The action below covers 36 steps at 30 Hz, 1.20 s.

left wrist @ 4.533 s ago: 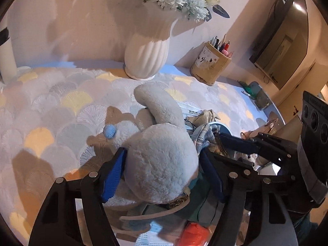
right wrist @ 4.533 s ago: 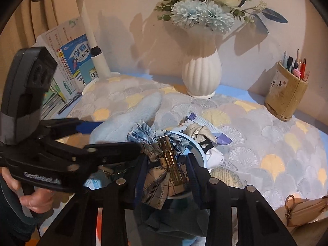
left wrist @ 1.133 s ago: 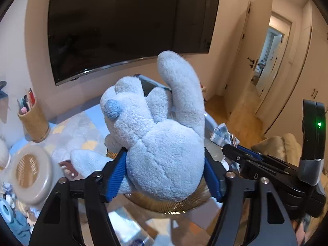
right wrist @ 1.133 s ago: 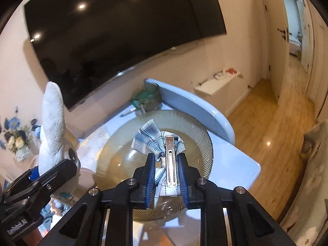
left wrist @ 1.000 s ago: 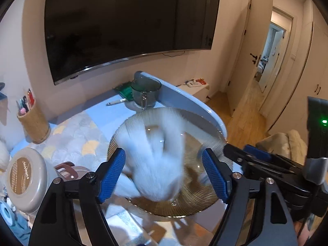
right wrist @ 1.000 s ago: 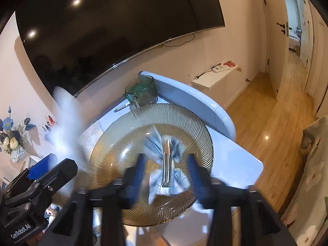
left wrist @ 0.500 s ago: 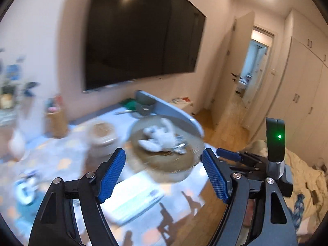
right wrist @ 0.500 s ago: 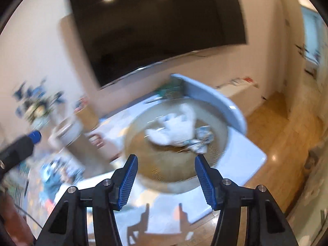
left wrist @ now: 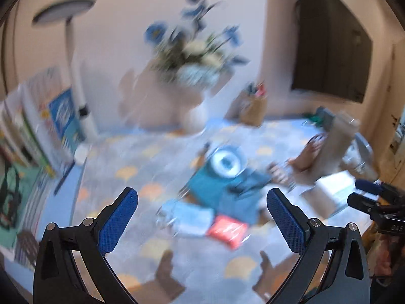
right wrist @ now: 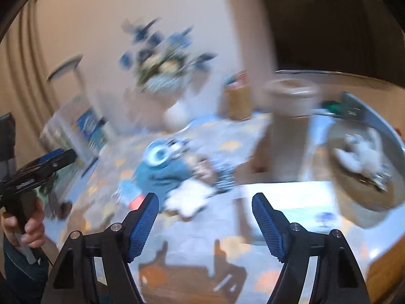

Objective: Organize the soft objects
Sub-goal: 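Move both empty grippers back to the desk pile, then grasp the red packet with the right gripper while the left approaches the blue mask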

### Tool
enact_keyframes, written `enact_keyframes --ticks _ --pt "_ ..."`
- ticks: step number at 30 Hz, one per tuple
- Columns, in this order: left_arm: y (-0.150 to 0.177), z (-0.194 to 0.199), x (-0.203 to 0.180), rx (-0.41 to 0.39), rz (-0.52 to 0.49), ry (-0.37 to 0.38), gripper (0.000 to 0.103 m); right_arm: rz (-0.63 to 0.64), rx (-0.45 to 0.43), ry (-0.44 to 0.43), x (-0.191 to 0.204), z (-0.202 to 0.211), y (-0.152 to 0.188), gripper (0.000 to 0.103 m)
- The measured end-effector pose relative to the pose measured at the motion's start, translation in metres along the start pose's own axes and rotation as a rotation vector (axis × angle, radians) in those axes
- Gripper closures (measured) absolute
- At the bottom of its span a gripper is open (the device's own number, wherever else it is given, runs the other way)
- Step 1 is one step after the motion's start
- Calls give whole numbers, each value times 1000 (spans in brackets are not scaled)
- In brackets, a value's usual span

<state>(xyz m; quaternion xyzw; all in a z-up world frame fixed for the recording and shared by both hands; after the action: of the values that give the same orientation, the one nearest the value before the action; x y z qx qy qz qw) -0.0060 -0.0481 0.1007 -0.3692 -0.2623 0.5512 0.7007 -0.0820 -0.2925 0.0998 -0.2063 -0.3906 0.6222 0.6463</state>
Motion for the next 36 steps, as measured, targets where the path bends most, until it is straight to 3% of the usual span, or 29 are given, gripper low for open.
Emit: enact_keyframes --ticks 6,10,13,16,18,20,22,24,27,30,36 --pt "72 -51 6 193 35 144 1 122 105 -36 54 -73 29 28" --pt "94 -59 -2 199 -23 125 1 137 193 -31 61 -105 52 28" --pt "97 -71 8 239 47 162 2 131 224 -36 62 -117 58 28" --pt "95 -86 31 274 170 141 3 135 240 -30 61 -119 61 28" --pt "92 -90 43 267 235 163 3 122 253 -72 67 -121 63 28" --pt "94 -96 49 292 285 176 3 118 291 -171 87 -125 68 28" --pt "94 -103 51 325 337 199 11 183 311 -181 106 -134 74 28" --pt "92 -107 46 331 374 247 11 247 306 -161 116 -143 75 28" --pt "93 -114 41 329 388 259 11 269 311 -189 128 -159 72 33" --pt "94 -121 42 328 354 223 11 281 327 -202 131 -174 72 41" --pt "96 -134 36 345 274 199 11 284 348 -180 129 -194 74 41"
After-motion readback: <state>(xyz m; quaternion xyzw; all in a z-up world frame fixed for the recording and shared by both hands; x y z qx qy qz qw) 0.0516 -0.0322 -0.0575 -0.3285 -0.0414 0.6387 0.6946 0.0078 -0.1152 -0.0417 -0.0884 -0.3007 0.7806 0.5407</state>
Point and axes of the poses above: each gripper's, at about its wrist camera, not at the fingertips, and z roughly against the way its jaws point, x to its left, y to its underside, the point moved 10 cm from there along -z, roughly the way its jaws point, and after that the axes turned 3 degrees about -x, right-handed, at the moved point
